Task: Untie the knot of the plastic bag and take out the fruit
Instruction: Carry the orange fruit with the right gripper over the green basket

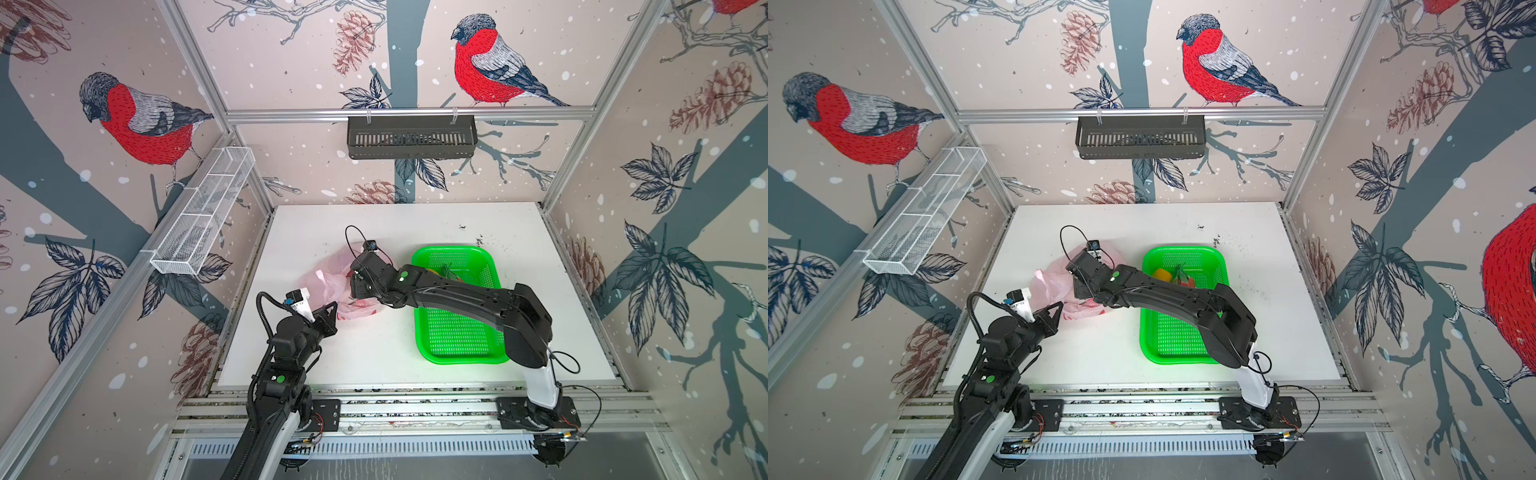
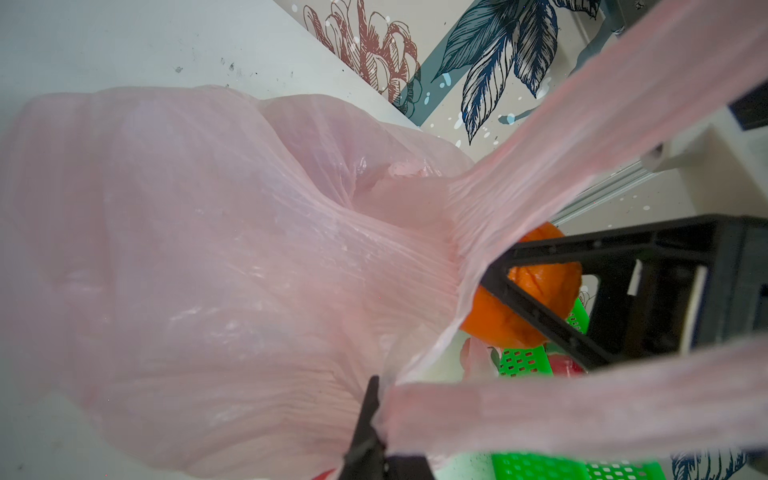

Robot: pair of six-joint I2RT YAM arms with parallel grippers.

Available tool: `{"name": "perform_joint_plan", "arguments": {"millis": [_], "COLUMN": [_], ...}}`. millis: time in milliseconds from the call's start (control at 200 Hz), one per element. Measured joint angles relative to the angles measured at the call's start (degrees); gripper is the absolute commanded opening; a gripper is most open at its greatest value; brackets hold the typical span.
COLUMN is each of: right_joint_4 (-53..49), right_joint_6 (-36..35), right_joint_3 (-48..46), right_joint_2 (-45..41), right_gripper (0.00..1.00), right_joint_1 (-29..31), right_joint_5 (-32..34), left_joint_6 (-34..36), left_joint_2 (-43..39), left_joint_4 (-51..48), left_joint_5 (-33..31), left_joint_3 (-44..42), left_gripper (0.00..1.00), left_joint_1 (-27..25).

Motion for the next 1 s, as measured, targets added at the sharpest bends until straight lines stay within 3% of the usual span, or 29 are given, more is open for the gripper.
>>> {"name": "perform_joint_plan", "arguments": {"millis": [561, 996], "right_joint_4": [-1.33, -1.77], "right_joint_6": [-0.20, -0.39], "right_joint_3": [-7.32, -17.14], "right_joint_2": [-10.58, -18.08], "right_gripper": [0.60, 0.59], "right_joint_1": [-0.98, -7.96], "right_joint_5": [5.35, 8.79], "left_joint_6": [1.73, 2.10], "left_joint_2": [0.55, 0.39], "left_joint_4": [0.13, 0.11], "left_joint_5": [-1.36, -1.51], "left_joint_3": [1.18, 1.22], "left_gripper": [0.00, 0.00], "left_joint_1": [0.00, 0.00]}}
